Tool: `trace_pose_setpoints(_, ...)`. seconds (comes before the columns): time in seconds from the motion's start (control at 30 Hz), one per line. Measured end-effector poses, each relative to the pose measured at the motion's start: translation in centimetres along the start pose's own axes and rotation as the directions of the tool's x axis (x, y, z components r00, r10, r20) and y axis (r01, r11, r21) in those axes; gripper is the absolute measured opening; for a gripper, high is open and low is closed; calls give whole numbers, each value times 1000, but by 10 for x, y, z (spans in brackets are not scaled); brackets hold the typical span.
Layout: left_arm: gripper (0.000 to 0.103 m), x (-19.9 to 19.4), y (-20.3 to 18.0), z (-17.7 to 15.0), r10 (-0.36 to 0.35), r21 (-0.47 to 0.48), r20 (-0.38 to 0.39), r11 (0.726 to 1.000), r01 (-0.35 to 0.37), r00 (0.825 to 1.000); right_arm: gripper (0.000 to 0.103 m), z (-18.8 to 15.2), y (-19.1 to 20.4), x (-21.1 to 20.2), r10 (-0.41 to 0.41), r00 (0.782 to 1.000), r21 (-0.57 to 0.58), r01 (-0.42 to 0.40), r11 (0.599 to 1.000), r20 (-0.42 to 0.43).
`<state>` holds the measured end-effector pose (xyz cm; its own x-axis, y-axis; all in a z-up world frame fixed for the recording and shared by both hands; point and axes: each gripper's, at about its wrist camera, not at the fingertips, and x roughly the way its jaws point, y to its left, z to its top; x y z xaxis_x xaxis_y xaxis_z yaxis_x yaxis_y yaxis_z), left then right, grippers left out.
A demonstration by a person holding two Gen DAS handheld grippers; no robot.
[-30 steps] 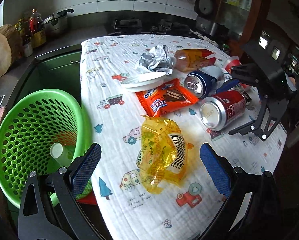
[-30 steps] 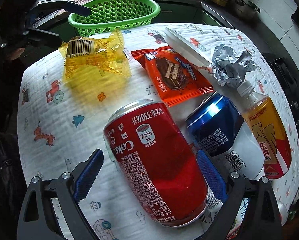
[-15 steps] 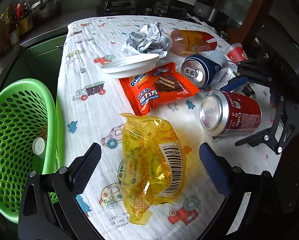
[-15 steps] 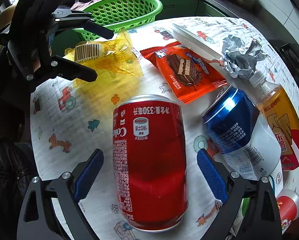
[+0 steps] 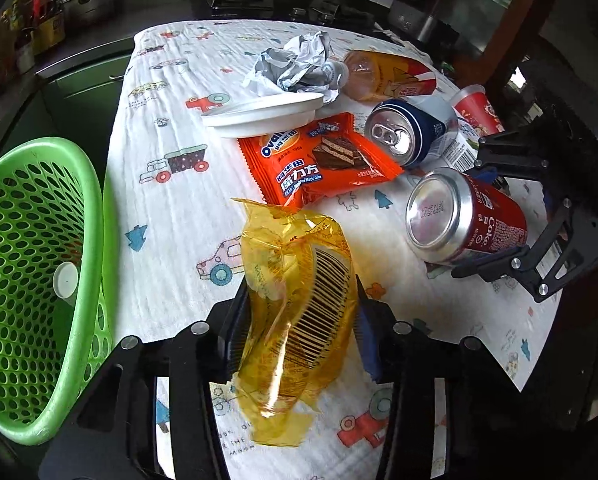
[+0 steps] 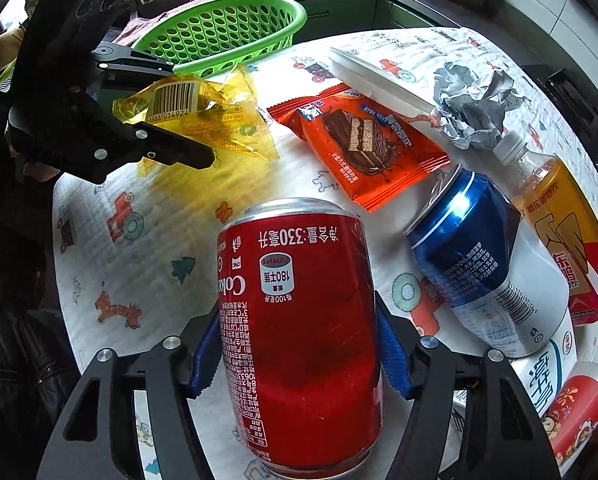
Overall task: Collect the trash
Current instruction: 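Drop yellow wrapper into green basket with left tool while right tool drops Coke can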
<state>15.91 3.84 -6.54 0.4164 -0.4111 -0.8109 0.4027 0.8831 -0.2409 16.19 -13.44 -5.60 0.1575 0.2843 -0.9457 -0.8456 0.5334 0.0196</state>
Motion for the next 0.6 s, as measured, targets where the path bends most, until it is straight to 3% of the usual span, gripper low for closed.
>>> trace_pose_setpoints(0.13, 37, -11, 1, -6, -9, 8, 31, 1000, 9, 999, 64, 1, 4, -6, 2, 1000, 21, -2, 1000, 15)
trace_pose_setpoints(0.37, 37, -48, 16, -13, 12, -15, 112, 1000, -11, 994, 64, 17, 15, -19, 21, 998, 41, -23, 999, 57)
trace_pose_setpoints(0.6, 37, -89, 67, -15, 156, -96, 180, 985, -140, 971, 64, 46, 25, -24, 50, 993, 65, -57, 996, 107)
